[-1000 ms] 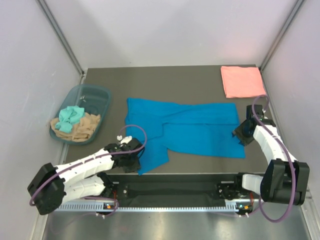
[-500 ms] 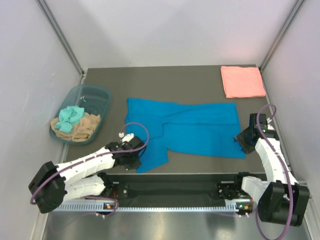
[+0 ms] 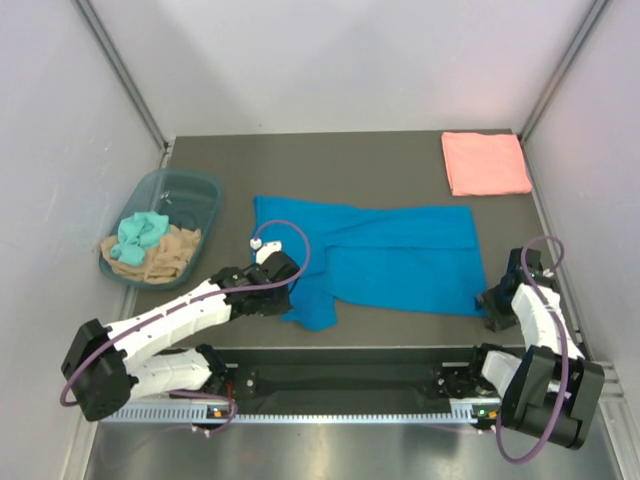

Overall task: Fold and stack the t-shirts
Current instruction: Fold the tshirt

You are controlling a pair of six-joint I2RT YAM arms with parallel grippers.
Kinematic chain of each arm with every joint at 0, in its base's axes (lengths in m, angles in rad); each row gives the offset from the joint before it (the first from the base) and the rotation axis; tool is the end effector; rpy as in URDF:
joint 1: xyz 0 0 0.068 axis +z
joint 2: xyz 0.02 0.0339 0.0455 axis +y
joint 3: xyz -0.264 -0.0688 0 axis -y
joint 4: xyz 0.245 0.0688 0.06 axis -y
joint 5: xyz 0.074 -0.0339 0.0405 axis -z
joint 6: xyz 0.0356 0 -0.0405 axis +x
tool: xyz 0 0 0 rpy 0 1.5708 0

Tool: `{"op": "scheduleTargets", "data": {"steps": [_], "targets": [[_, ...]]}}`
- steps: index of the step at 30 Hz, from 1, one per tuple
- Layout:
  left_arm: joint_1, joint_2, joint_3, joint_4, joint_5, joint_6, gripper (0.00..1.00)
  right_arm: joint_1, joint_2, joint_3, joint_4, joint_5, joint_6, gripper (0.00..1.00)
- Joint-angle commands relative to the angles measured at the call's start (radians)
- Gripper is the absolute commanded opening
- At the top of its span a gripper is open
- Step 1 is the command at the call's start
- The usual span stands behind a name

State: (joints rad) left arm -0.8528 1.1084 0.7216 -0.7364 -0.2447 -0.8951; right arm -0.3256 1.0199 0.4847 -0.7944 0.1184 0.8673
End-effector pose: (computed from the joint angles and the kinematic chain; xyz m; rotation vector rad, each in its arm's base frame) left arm 0.1372 -0.1440 0.2151 -0.1306 2.6567 -0.2543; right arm 0.1401 -0.0517 0.1589 1.6331 2.3687 -0.0710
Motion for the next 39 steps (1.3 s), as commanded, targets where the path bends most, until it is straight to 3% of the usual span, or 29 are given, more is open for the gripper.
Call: {"op": "scheduleTargets", "data": {"steps": [1,7,10,13,14,15,25,29,39], "targets": [[-0.003,-0.005,0.058,-0.006,-0.015,0.054,0.00,-0.010,0.014,-0.008,0.084,-0.029,0.032,0.49],[-0.003,-0.070,0.071,-0.029,-0.030,0.082,0.00,-0.010,-0.026,-0.028,0.103,0.019,0.056,0.45],[-0.003,-0.094,0.091,-0.050,-0.038,0.085,0.00,-0.010,-0.064,-0.035,0.089,0.050,0.052,0.35],[-0.005,-0.114,0.102,-0.052,-0.044,0.090,0.00,-0.010,-0.102,-0.031,0.064,0.066,0.045,0.20],[-0.005,-0.119,0.101,-0.046,-0.051,0.091,0.00,-0.010,-0.115,-0.028,0.060,0.067,0.044,0.06],[-0.003,-0.120,0.101,-0.043,-0.051,0.093,0.00,-0.010,-0.121,-0.028,0.057,0.070,0.041,0.00],[0.006,-0.075,0.117,-0.032,-0.116,0.117,0.00,-0.010,-0.162,0.029,0.066,0.060,-0.057,0.00],[0.041,0.005,0.153,-0.008,-0.133,0.162,0.00,-0.012,-0.098,0.080,0.093,0.038,-0.122,0.00],[0.285,0.174,0.298,0.009,-0.100,0.291,0.00,-0.004,0.083,0.196,0.194,-0.043,-0.229,0.00]]}}
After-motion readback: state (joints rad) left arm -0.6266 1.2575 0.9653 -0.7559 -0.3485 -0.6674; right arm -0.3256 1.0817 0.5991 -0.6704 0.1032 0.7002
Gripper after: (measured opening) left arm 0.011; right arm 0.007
